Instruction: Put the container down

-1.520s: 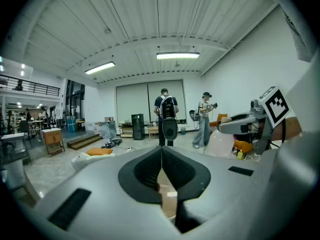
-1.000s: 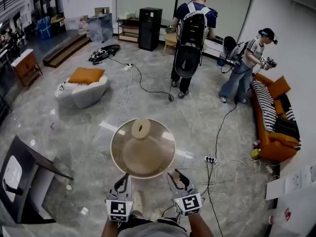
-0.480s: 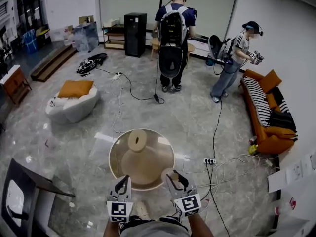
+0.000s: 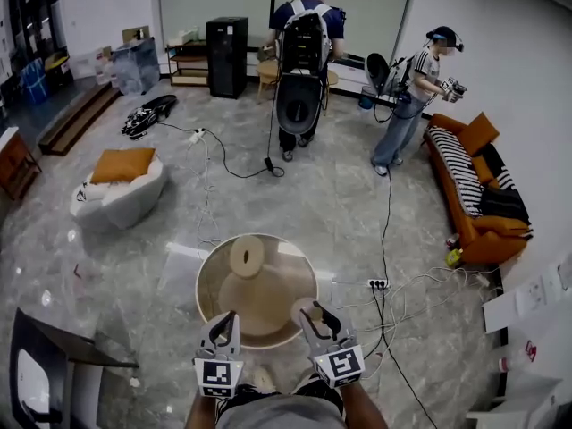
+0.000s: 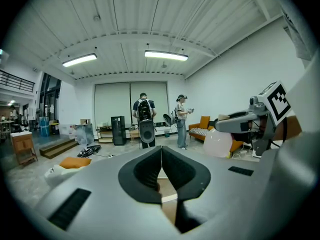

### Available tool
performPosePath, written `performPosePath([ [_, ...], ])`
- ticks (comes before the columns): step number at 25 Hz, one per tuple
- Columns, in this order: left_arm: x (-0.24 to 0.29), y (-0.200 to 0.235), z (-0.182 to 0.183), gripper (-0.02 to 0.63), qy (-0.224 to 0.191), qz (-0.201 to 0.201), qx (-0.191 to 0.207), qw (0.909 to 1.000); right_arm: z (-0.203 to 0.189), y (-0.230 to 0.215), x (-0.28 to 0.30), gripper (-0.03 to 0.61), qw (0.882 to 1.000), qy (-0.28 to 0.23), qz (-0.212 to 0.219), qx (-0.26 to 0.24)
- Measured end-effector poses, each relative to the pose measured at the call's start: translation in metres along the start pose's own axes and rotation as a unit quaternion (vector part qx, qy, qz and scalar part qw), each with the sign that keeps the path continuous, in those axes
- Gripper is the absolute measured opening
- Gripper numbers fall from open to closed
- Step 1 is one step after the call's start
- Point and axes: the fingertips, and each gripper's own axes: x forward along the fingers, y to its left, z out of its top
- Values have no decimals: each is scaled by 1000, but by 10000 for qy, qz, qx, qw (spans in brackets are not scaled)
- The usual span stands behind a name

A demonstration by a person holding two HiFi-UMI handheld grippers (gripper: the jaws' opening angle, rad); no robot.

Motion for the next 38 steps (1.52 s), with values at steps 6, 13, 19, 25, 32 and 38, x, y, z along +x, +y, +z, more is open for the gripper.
performPosePath([
  [6, 27, -1, 4, 20, 34, -66, 1, 10000, -6, -17, 19, 133, 10000, 7, 64, -21],
  [13, 75, -2, 10, 20, 139, 254, -64, 9996, -9, -59, 57, 133, 9988, 44, 487, -42],
  [19, 110, 7, 11, 20, 345, 813, -239, 9958, -8, -80, 105, 133, 9921, 97, 1247, -110],
  [25, 133, 13, 9, 20, 570, 1418, -412, 9874, -9, -89, 144, 133, 9791, 200, 2017, -143],
  [32, 138, 29, 8, 20, 626, 2355, -647, 9677, -12, -86, 181, 133, 9574, 69, 2873, -282],
  [38, 132, 35, -10, 20, 734, 3177, -853, 9415, -26, -72, 200, 133, 9281, 113, 3697, -427],
])
